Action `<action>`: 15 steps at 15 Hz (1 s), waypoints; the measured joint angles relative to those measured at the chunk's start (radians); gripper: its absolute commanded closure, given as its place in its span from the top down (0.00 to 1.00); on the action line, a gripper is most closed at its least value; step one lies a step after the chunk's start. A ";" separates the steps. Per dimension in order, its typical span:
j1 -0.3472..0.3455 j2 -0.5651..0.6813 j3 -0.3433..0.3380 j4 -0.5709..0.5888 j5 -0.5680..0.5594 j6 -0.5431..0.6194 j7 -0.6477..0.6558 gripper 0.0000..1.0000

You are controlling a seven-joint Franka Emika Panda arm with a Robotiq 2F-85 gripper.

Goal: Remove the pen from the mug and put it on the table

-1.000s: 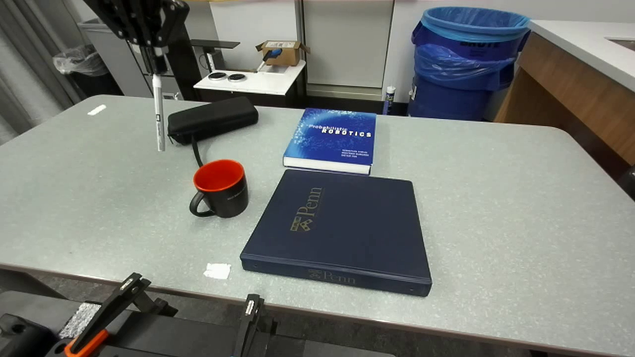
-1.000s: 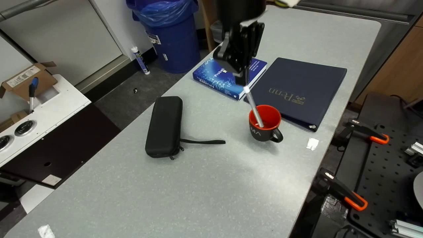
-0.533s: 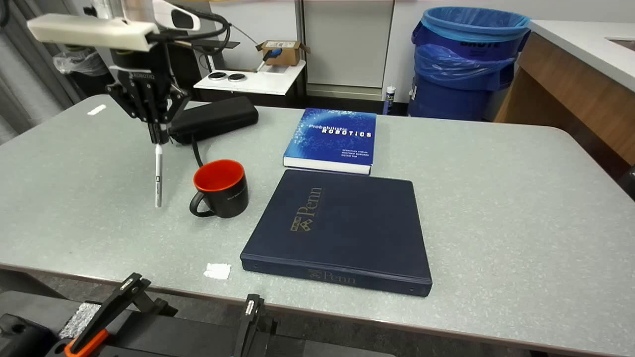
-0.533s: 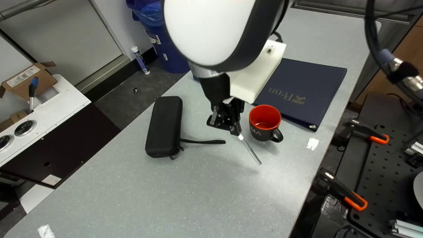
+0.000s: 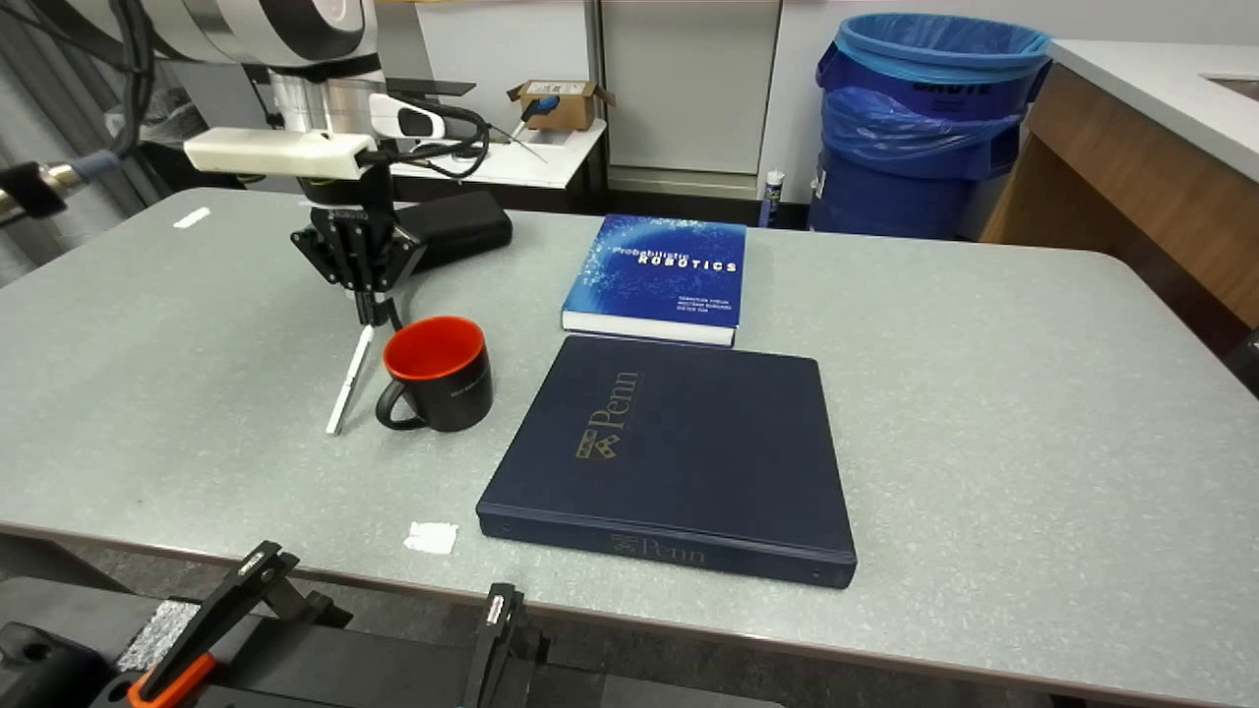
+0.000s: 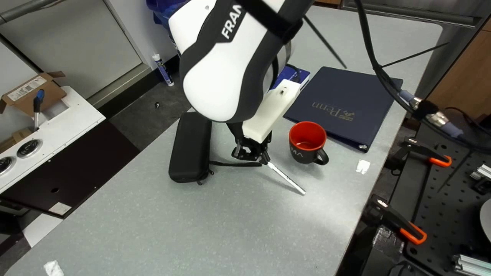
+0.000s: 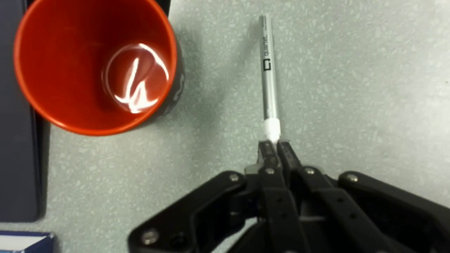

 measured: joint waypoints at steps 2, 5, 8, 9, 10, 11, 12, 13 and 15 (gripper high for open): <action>0.018 0.035 -0.017 0.024 -0.037 0.019 0.030 0.31; 0.050 0.070 -0.039 0.047 -0.076 0.031 0.069 0.48; 0.065 0.080 -0.044 0.058 -0.079 0.031 0.078 0.70; 0.067 0.080 -0.044 0.061 -0.079 0.031 0.081 0.77; 0.067 0.080 -0.044 0.064 -0.079 0.031 0.082 0.86; 0.068 0.080 -0.044 0.066 -0.079 0.031 0.083 0.92; 0.068 0.080 -0.044 0.067 -0.079 0.031 0.083 1.00; 0.068 0.080 -0.044 0.069 -0.079 0.031 0.084 1.00; 0.068 0.080 -0.044 0.073 -0.079 0.031 0.087 1.00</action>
